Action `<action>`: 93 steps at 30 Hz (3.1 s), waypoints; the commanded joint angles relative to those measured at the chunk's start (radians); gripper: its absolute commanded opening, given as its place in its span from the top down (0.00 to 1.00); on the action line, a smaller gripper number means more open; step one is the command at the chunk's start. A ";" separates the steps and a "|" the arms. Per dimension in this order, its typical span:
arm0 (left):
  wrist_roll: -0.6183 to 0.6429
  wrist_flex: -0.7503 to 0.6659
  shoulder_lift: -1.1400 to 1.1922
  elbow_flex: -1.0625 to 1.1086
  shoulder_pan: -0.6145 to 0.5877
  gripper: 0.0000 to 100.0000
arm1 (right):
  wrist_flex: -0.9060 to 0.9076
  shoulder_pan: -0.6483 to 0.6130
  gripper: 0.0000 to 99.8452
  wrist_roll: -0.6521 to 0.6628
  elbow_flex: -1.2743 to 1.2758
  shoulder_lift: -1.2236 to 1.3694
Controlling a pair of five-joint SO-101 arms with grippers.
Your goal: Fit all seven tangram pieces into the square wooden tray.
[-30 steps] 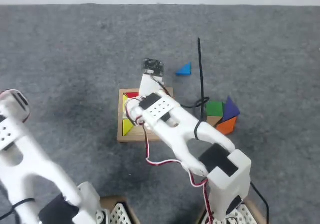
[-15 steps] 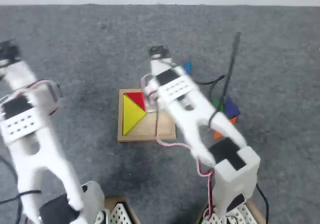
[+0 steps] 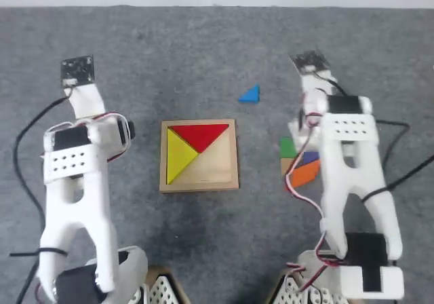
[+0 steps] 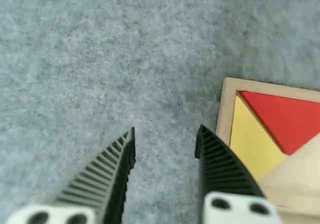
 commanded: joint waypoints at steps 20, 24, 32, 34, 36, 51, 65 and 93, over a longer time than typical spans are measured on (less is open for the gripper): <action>0.009 -0.034 -0.009 0.004 0.002 0.80 | -0.239 -0.038 0.71 -0.318 0.296 0.021; 0.009 -0.034 -0.009 0.004 0.002 0.80 | -0.243 -0.065 0.71 -0.456 0.298 0.021; 0.009 -0.034 -0.015 0.004 0.002 0.80 | -0.226 -0.110 0.71 -0.784 0.307 0.022; 0.009 -0.034 -0.015 0.004 0.002 0.80 | -0.251 -0.117 0.71 -0.927 0.321 0.022; 0.009 -0.034 -0.015 0.004 0.002 0.80 | -0.275 -0.130 0.71 -1.039 0.333 0.022; 0.009 -0.034 -0.017 0.001 0.000 0.80 | -0.340 -0.122 0.79 -1.154 0.342 0.102; 0.009 -0.034 -0.017 -0.001 0.000 0.80 | -0.286 0.045 0.85 -0.985 0.305 0.193; 0.009 -0.032 -0.017 0.001 0.000 0.80 | -0.240 0.421 0.75 -0.129 0.141 0.214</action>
